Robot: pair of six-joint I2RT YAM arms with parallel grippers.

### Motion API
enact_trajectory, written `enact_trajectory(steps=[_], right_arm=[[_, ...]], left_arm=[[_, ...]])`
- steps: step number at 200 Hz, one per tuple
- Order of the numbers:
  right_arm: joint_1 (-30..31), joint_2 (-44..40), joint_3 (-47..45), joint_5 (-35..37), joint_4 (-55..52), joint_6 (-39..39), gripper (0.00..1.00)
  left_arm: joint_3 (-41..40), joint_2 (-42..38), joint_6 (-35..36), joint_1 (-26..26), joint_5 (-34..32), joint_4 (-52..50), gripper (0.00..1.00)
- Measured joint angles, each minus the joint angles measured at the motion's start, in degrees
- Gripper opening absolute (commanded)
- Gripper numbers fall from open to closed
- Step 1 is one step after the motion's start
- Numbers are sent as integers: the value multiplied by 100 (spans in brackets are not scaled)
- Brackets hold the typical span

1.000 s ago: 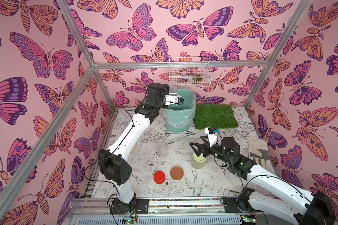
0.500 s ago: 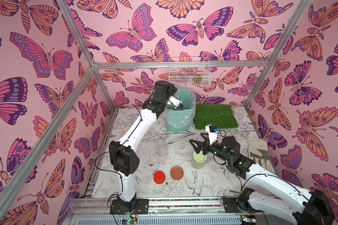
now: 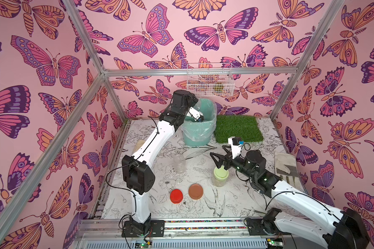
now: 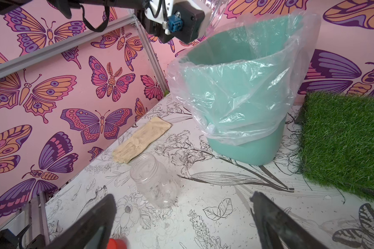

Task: Empty moldy peanuts from jars
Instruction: Pour the moldy peanuts from the jar into the trash bin.

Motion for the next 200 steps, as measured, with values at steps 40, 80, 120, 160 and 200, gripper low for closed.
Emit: enact_trajectory(steps=[40,80,120,160,200], right_arm=[[0,138,26,-4,33,2,99],[0,238,238,-2,39,2,99],[0,343,435,0,57,2,99],[0,378,505,22,44,-22,99],[0,389,544,22,42,-20,99]], left_arm=[[-13,-7,-1952,-13,234,7,0],[-800,-402,-4763,-2,498,258,0],[-2085,-1091,-7108,170,785,859,0],[-3383,-1775,-9398,636,1235,1884,0],[-4509,-2282,-11403,1344,1659,3224,0]])
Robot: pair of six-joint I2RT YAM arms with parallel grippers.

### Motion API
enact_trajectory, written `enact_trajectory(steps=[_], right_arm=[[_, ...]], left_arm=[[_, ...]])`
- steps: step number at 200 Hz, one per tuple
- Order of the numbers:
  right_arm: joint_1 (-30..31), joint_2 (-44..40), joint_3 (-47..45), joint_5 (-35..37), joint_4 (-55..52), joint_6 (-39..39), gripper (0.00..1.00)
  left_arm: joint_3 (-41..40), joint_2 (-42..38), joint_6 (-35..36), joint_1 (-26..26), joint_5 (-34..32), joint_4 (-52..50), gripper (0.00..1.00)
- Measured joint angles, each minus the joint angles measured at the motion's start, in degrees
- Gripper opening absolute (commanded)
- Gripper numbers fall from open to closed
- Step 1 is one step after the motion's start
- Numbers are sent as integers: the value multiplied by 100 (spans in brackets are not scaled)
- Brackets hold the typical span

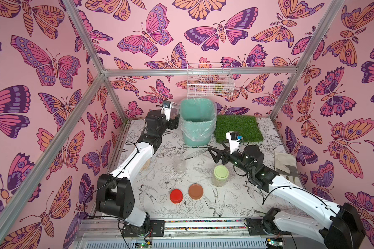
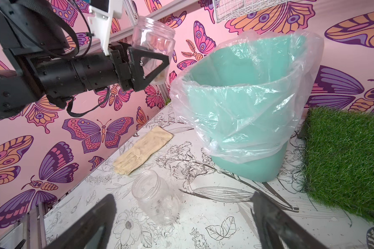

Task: Empty moldy peanuts from jars
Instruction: Pour the moldy peanuts from the jar into the trash bin.

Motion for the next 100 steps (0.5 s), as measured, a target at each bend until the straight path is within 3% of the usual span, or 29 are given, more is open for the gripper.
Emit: enact_trajectory(steps=[23,51,100], right_arm=[[0,28,11,-2,0,0,99],[0,50,11,-4,0,0,99],[0,138,11,-26,11,2,99]], left_arm=[[-149,-52,-442,83,114,356,0],[-162,-118,-332,63,280,437,0],[437,-142,1674,-144,251,-717,0]])
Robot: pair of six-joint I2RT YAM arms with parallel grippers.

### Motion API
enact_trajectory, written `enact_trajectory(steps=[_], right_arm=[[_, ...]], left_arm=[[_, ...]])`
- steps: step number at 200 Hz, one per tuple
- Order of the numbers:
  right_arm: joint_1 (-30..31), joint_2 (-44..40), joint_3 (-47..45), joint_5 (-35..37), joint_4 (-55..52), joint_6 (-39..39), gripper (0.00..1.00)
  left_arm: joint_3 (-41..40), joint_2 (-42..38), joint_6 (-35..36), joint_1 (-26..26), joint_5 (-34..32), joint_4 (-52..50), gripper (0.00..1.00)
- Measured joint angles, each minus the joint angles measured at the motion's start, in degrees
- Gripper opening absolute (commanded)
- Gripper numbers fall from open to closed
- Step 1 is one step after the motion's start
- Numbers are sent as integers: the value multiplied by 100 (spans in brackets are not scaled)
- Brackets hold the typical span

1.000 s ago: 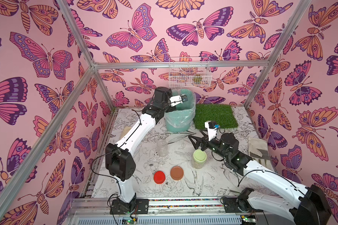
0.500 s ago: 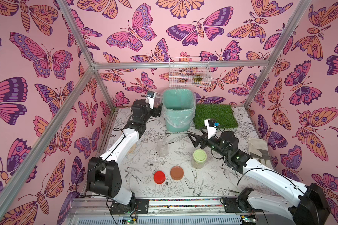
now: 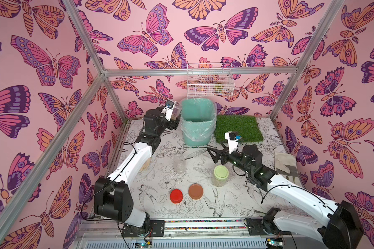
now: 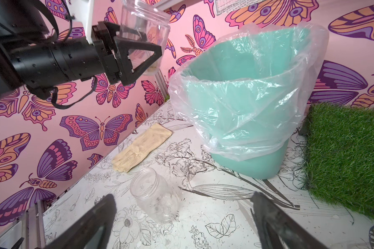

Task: Empty moldy peanuts from jars
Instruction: Pour the moldy peanuts from the jar into the trash bin.

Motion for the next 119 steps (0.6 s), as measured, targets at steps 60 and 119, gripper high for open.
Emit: enact_trajectory(steps=[60,119], right_arm=[[0,13,0,-9,118,20,99],[0,55,-9,-44,284,72,99]], left_arm=[[2293,907,4568,-658,-756,-1799,0],[3486,2164,8749,-907,-1617,-2177,0]])
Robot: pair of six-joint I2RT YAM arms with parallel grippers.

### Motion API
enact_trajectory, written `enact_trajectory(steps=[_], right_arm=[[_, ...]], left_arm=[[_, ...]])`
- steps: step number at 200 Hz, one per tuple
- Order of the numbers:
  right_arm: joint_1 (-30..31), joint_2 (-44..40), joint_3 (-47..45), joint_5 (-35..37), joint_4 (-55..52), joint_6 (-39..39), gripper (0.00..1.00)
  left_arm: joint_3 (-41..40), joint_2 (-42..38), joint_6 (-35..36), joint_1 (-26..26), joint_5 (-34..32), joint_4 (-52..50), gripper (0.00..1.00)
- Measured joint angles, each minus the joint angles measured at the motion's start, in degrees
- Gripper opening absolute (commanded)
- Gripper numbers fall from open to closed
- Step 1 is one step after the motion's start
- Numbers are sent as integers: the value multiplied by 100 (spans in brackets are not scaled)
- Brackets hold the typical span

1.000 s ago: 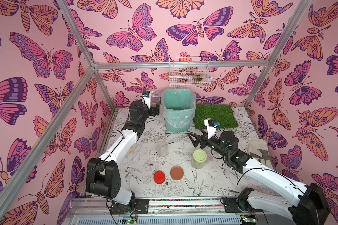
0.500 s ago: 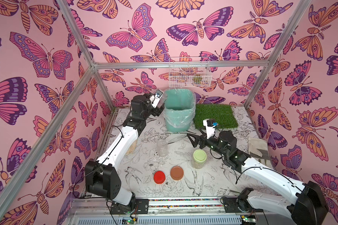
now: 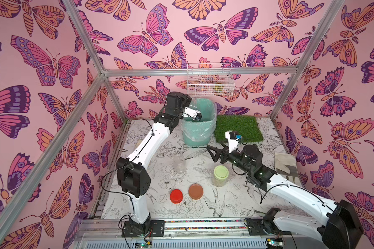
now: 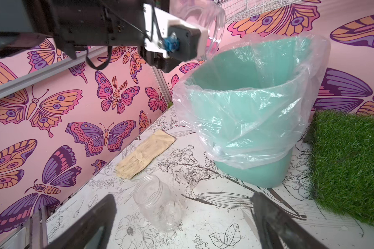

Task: Empty moldy peanuts from jars
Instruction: Pour the moldy peanuts from the jar into the trash bin.

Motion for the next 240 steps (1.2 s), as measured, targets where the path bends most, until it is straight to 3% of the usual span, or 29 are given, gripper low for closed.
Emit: enact_trajectory(steps=[57,163,193,240], right_arm=[[0,15,-111,-2,87,57,99],[-46,72,-184,-2,151,57,99],[-46,72,-184,0,149,57,99],[-46,72,-184,-2,118,59,99]], left_arm=[[142,299,887,-22,116,94,0],[-140,302,1005,-101,282,719,0],[-304,297,-98,-133,260,734,0],[-935,-245,-3252,-212,262,933,0]])
